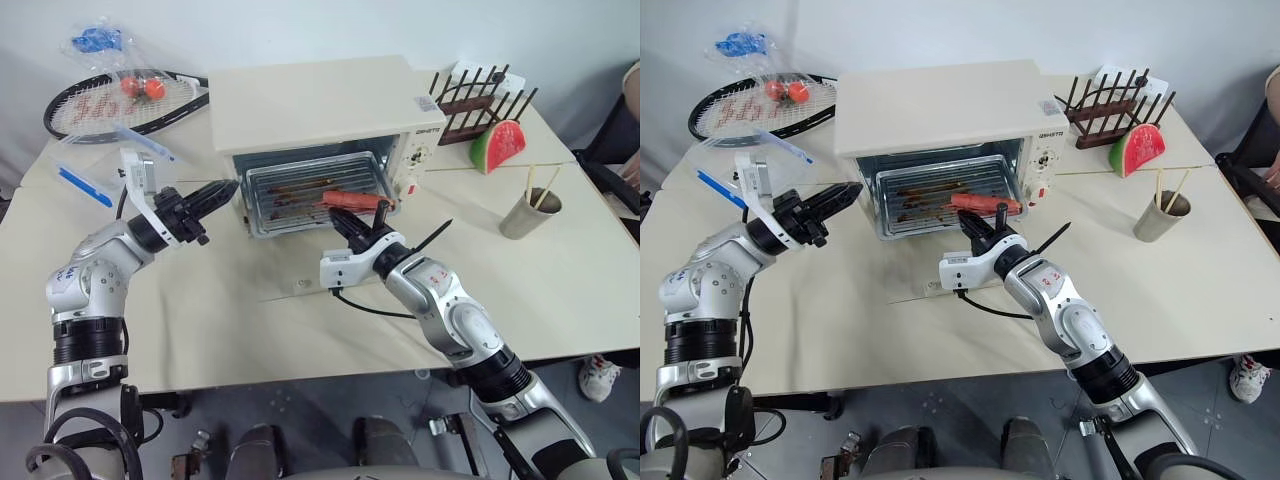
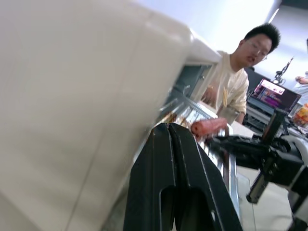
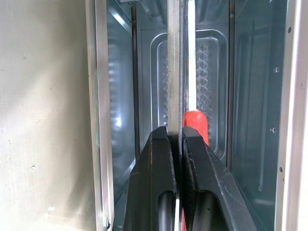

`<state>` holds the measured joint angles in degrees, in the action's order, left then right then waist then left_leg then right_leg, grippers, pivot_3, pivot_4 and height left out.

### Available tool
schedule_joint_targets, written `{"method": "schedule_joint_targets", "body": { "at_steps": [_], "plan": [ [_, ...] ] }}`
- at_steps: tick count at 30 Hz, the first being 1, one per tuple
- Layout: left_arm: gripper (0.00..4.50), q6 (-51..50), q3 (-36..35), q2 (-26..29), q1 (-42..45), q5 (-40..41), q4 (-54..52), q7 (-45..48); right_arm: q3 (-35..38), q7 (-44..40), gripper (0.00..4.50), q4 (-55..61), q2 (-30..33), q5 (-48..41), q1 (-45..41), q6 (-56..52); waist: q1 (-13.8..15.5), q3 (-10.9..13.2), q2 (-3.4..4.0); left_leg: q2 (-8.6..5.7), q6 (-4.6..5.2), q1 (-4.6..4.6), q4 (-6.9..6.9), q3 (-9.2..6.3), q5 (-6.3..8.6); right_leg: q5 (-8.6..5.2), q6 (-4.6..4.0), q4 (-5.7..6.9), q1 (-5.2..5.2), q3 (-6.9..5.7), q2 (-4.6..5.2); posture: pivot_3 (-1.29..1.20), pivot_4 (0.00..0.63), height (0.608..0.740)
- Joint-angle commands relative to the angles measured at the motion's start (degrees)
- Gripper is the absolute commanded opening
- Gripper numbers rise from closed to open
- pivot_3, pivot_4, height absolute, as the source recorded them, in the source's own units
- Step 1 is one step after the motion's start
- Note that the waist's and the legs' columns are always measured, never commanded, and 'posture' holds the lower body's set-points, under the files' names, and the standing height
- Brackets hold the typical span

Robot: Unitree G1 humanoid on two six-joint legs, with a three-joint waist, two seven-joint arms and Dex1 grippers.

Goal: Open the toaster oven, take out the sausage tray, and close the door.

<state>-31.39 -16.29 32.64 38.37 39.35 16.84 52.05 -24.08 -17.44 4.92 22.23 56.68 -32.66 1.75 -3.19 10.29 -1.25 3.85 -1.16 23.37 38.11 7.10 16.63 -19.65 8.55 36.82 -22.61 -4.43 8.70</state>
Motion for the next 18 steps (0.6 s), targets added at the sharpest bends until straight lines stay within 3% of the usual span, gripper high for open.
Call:
{"method": "schedule_joint_targets", "body": {
  "at_steps": [1,18],
  "plan": [
    [0.02,2.4,-0.2,0.4,2.6,-1.5,2.4,0.7,1.6,1.5,0.0,3.1,0.0,-0.3,-1.2,0.3,0.0,0.0,0.0,0.0,0.0,0.0,0.01,-0.01,0.0,0.0,0.0,0.0,0.0,0.0,0.0,0.0,0.15,0.74],
    [0.02,4.1,1.7,-1.7,8.6,-5.5,10.1,1.1,0.7,-3.4,0.0,10.6,0.0,-1.6,2.9,-0.1,0.8,0.0,0.0,0.0,0.01,0.0,0.07,-0.02,-0.01,0.0,0.0,0.02,0.04,-0.01,0.0,0.0,0.15,0.74]
  ]
}}
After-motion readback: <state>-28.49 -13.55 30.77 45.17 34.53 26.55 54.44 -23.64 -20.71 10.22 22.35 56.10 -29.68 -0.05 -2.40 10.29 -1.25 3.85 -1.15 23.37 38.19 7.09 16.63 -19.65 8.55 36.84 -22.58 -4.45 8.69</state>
